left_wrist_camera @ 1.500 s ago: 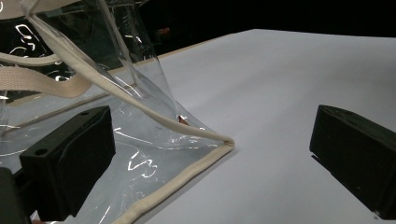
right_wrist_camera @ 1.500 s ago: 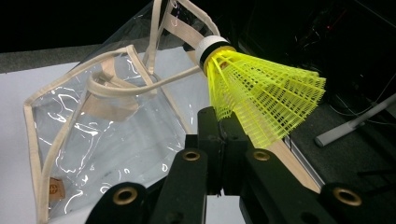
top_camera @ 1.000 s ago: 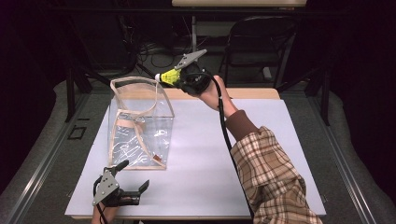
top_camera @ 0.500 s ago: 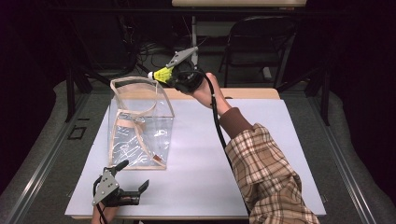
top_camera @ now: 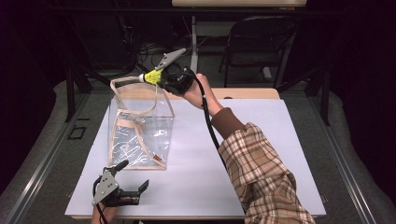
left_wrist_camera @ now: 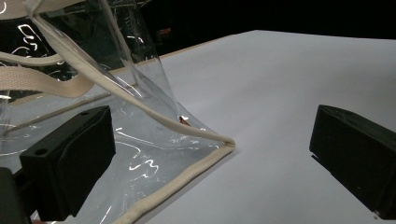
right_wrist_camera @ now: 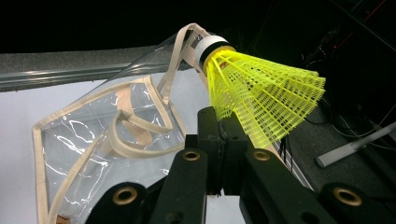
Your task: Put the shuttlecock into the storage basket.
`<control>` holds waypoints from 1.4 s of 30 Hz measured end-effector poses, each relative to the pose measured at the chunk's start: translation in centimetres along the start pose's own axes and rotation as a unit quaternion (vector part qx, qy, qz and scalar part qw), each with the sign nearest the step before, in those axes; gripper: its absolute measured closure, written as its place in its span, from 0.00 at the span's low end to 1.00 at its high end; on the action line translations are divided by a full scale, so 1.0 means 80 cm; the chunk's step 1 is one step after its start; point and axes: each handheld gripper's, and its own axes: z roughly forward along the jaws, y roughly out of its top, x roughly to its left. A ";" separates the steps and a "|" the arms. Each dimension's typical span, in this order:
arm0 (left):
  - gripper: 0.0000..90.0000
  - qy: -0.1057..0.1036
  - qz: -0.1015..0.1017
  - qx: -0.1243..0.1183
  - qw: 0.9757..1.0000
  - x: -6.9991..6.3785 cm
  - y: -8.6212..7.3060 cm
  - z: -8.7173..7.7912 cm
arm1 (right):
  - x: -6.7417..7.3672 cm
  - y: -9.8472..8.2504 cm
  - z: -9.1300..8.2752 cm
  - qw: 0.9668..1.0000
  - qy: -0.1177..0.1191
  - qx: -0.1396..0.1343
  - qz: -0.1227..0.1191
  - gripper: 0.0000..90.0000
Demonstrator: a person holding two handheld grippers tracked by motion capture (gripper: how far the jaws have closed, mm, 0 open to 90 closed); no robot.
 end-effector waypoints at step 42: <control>0.00 0.001 -0.003 -0.002 1.000 0.000 0.000 -0.001 | 0.017 0.018 0.041 1.000 0.012 0.016 -0.005 1.00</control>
